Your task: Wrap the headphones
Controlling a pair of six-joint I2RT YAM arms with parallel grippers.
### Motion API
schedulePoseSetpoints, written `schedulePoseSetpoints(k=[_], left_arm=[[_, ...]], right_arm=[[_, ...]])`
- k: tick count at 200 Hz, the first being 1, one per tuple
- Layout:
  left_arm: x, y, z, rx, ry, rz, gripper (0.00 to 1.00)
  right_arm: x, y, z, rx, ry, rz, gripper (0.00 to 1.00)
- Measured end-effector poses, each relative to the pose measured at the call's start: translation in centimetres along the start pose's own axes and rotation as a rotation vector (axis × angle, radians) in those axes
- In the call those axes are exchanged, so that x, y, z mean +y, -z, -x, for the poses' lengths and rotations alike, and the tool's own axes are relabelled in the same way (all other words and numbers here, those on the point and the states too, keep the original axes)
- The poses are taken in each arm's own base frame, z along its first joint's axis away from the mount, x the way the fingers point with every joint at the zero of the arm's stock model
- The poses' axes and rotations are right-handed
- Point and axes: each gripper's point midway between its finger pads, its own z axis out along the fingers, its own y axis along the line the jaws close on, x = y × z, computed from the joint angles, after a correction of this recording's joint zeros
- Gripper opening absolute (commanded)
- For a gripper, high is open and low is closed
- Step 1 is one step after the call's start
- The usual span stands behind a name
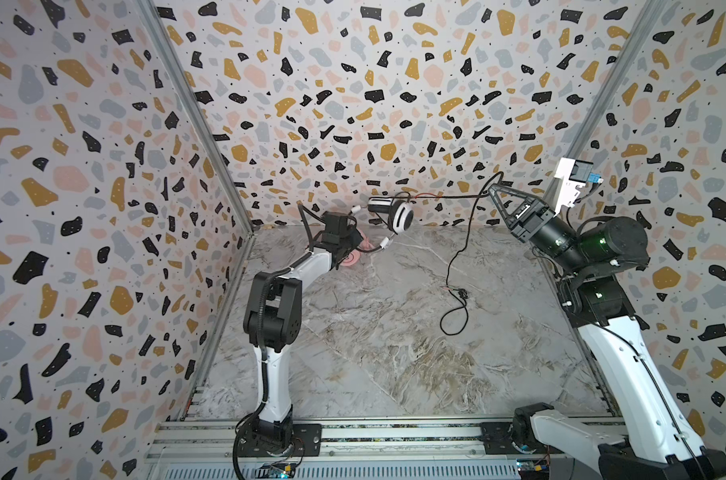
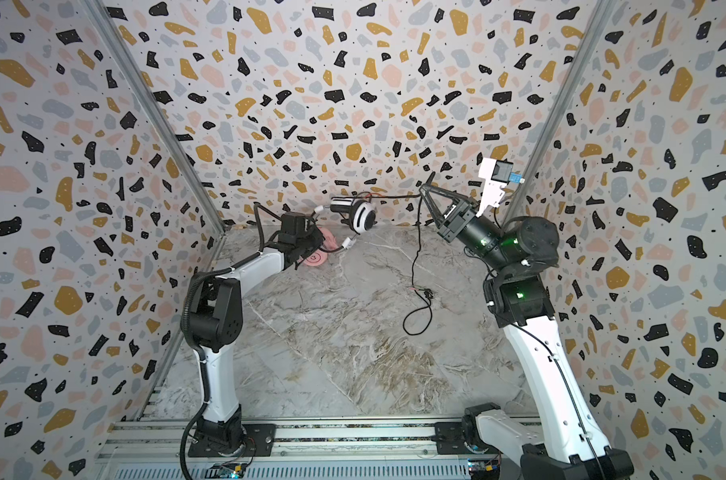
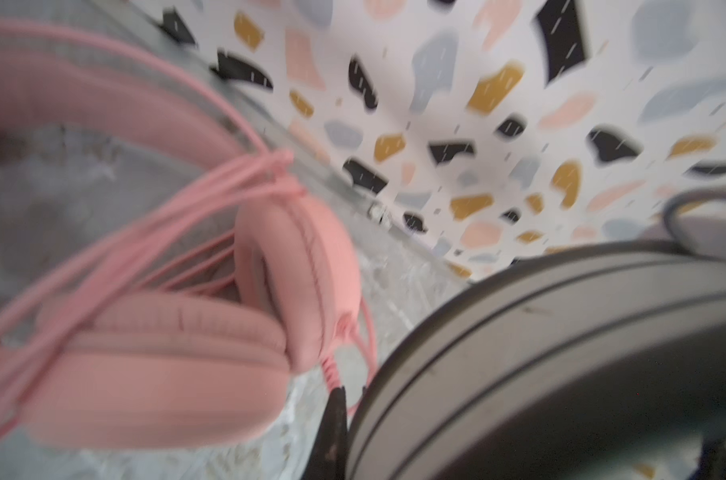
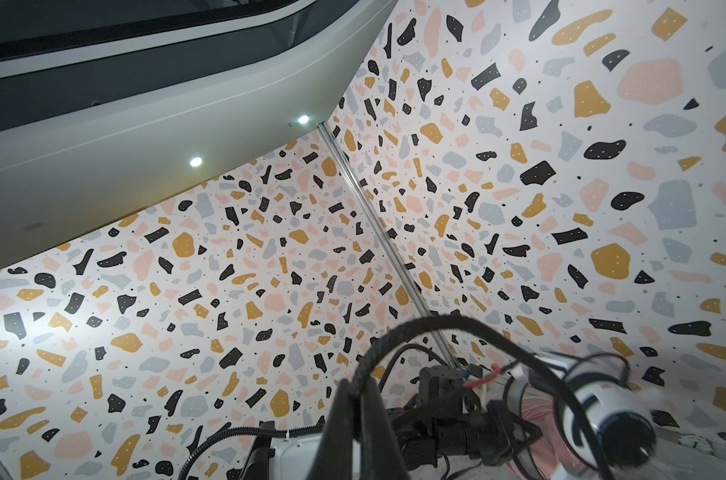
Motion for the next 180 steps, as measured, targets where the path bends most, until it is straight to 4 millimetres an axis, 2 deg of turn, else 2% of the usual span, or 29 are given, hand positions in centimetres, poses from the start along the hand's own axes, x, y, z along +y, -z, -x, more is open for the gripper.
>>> schedulePoseSetpoints(k=[28, 59, 87, 134, 161, 180], left_arm=[[-2.4, 1.0, 4.6, -0.128, 0.054, -0.061, 0.0], [-4.5, 1.8, 6.9, -0.19, 0.09, -0.101, 0.0], [-6.3, 2.2, 6.8, -0.222, 0.059, -0.102, 0.0], [-8.0, 1.6, 3.2, -0.163, 0.014, -0.098, 0.0], [-9.2, 1.1, 3.8, -0.165, -0.01, -0.113, 0.0], [-9.4, 1.3, 4.5, -0.176, -0.027, -0.112, 0.0]], right_arm=[[-0.2, 0.5, -0.8, 0.014, -0.021, -0.007, 0.0], [-2.4, 0.5, -3.8, 0.08, -0.096, -0.024, 0.0], [-4.2, -0.4, -6.9, 0.154, -0.167, -0.028, 0.0], [-4.1, -2.3, -12.1, 0.307, -0.24, 0.026, 0.0], [-4.6, -1.9, -14.5, 0.386, -0.238, 0.006, 0.0], [-6.6, -0.6, -15.6, 0.403, -0.242, -0.051, 0.0]])
